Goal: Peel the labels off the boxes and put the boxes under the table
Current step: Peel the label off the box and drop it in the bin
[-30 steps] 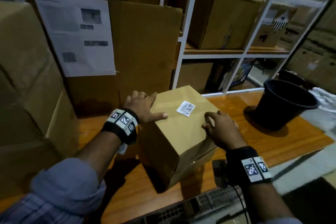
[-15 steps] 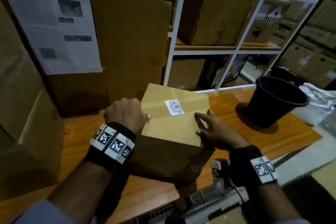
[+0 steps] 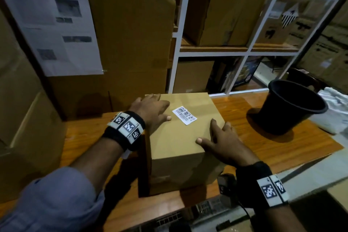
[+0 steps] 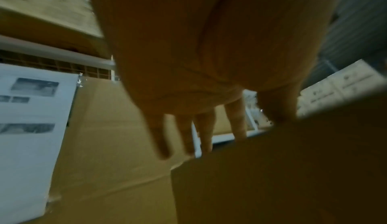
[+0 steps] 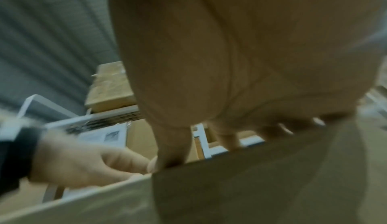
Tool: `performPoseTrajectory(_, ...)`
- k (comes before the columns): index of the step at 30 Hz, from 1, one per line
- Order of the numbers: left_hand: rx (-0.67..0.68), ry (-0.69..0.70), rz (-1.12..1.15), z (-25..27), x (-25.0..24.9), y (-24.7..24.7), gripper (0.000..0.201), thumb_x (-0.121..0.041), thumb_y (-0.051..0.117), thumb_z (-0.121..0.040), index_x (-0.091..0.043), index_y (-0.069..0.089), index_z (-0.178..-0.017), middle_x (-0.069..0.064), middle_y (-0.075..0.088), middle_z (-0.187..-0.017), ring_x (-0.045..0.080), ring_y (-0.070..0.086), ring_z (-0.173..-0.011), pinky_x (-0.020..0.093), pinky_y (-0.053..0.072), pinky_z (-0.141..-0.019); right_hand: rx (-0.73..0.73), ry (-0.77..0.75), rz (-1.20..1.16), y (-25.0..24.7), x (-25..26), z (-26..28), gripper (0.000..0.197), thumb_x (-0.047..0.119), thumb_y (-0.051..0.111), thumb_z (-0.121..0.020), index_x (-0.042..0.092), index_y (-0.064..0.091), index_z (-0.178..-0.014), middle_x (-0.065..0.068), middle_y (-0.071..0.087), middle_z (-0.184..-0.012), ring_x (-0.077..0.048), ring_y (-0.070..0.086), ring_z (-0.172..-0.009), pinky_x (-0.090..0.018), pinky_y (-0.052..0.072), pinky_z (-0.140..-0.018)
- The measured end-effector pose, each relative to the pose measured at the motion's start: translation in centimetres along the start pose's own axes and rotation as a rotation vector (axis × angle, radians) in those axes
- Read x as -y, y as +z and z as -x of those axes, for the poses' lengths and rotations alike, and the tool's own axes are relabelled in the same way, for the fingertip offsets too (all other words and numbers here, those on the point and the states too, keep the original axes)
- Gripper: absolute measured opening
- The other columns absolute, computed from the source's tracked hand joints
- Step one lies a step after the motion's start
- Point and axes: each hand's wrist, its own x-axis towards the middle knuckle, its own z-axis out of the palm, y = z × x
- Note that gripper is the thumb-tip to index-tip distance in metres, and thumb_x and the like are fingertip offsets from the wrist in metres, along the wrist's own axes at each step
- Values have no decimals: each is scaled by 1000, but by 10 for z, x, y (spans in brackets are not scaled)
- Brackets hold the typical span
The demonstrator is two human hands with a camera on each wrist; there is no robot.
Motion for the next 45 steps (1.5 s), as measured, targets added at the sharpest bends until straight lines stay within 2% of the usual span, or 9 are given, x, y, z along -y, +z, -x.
performPoseTrajectory(4, 14, 3, 15, -12, 9, 7, 72, -76, 37, -96, -39, 29, -158, 4, 23, -169, 29, 25, -152, 53, 27, -120, 66, -66, -40, -10, -12, -9, 103, 77, 53, -91, 39, -7, -166, -14, -16, -173, -37, -13, -159, -62, 6, -125)
performPoseTrajectory(9, -89, -46, -11, -6, 6, 13, 69, -74, 35, -98, -40, 32, -157, 6, 35, -149, 27, 37, -133, 45, 40, -107, 9, -147, -93, -22, -30, -29, 96, 75, 60, -88, 49, 8, -164, -6, -10, -175, -35, -13, -159, -62, 2, -124)
performPoseTrajectory(14, -102, -55, 108, -14, 13, 27, 78, -80, 26, -90, -36, 35, -153, 11, 30, -161, 33, 24, -151, 56, 6, -126, -11, -143, -164, -33, -32, -40, 91, 69, 72, -83, 52, 26, -160, -2, 0, -175, -34, -16, -159, -65, 2, -124)
performPoseTrajectory(21, -118, -201, 23, 1, 7, 24, 73, -85, 35, -88, -33, 39, -140, 16, 45, -140, 37, 43, -133, 60, 24, -118, -255, -259, -13, -20, -7, -32, 51, 39, 64, -99, 38, 53, -149, 0, 42, -152, -26, 40, -136, -42, 41, -111)
performPoseTrajectory(26, -100, -301, -37, 6, -4, 18, 43, -47, 47, -99, -25, 39, -135, 16, 50, -138, 38, 47, -134, 66, 12, -123, -157, -200, -101, -28, 12, -28, 47, 28, 67, -99, 22, 56, -144, -6, 39, -136, -27, 52, -126, -37, 50, -108)
performPoseTrajectory(29, -96, -222, 69, -3, -7, 23, 54, -28, 56, -94, -25, 34, -144, 13, 46, -147, 35, 43, -139, 64, 14, -124, -93, -196, -26, -39, 18, -35, 33, 30, 61, -101, 25, 62, -134, -3, 39, -120, -21, 50, -108, -39, 50, -108)
performPoseTrajectory(32, -142, -68, 297, -10, -6, 35, 69, -9, 51, -93, -34, 30, -155, -1, 22, -170, 27, 23, -154, 54, 21, -125, -15, -185, 108, -49, 23, -46, 26, 27, 62, -97, 34, 65, -122, -4, 49, -121, -18, 49, -103, -33, 52, -93)
performPoseTrajectory(40, -226, -92, 402, -11, -2, 41, 65, -15, 44, -100, -39, 29, -159, -12, 20, -171, 17, 23, -155, 45, 21, -123, -35, -209, 142, -62, 52, -68, 23, 22, 80, -84, 24, 80, -107, 5, 71, -96, -6, 58, -73, -16, 39, -53)
performPoseTrajectory(45, -224, -95, 393, -9, -4, 41, 66, -15, 45, -100, -39, 28, -159, -12, 17, -171, 17, 22, -155, 46, 22, -123, -171, -193, 96, -43, 58, -69, 22, 34, 90, -79, 18, 82, -92, 3, 74, -86, -9, 64, -73, -17, 40, -50)
